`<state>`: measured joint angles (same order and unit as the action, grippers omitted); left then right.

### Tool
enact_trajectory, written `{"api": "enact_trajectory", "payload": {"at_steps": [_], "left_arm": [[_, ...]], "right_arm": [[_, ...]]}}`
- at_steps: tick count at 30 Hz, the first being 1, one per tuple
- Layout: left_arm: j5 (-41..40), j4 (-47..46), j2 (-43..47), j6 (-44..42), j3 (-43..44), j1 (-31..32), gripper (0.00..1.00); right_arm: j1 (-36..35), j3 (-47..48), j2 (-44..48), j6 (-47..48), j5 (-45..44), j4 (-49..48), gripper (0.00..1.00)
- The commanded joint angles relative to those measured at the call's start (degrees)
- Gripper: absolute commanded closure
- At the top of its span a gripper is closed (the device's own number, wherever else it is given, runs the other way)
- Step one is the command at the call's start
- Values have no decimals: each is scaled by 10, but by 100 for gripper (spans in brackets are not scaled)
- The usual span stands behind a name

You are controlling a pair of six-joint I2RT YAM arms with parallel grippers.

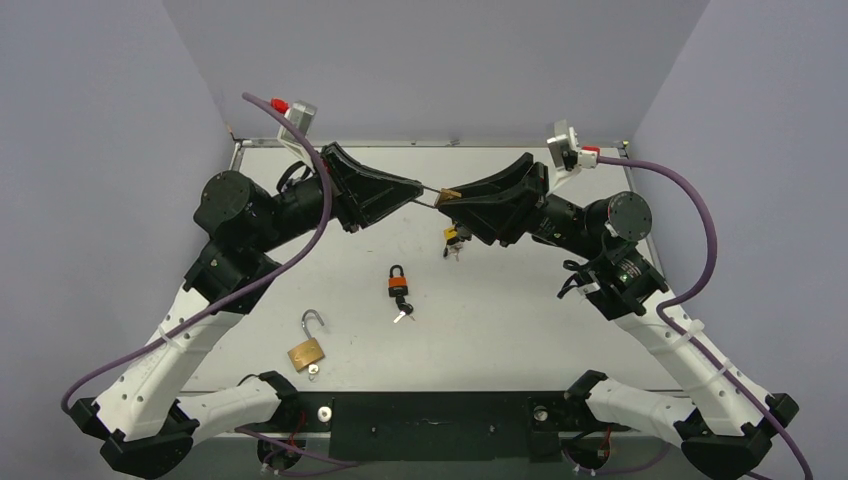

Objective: Lock with the key
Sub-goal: Lock the lock.

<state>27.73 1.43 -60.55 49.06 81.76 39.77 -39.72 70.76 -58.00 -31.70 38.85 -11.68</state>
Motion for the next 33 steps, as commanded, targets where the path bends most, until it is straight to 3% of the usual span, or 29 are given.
{"api": "enact_trajectory", "payload": {"at_steps": [1, 6, 22, 33], "left_arm": [[2, -34, 18, -8, 15, 1, 100], [-1, -30, 20, -19, 5, 1, 100], [-2, -32, 27, -71, -49, 16, 100], [-2, -42, 25, -67, -72, 35, 100]], "right_arm": [[-4, 18, 9, -8, -8, -45, 77], [-5, 13, 4, -53, -7, -66, 100], [-13, -23, -11, -248, 8, -195, 100], [-32, -7, -38, -225, -11, -171, 100]]}}
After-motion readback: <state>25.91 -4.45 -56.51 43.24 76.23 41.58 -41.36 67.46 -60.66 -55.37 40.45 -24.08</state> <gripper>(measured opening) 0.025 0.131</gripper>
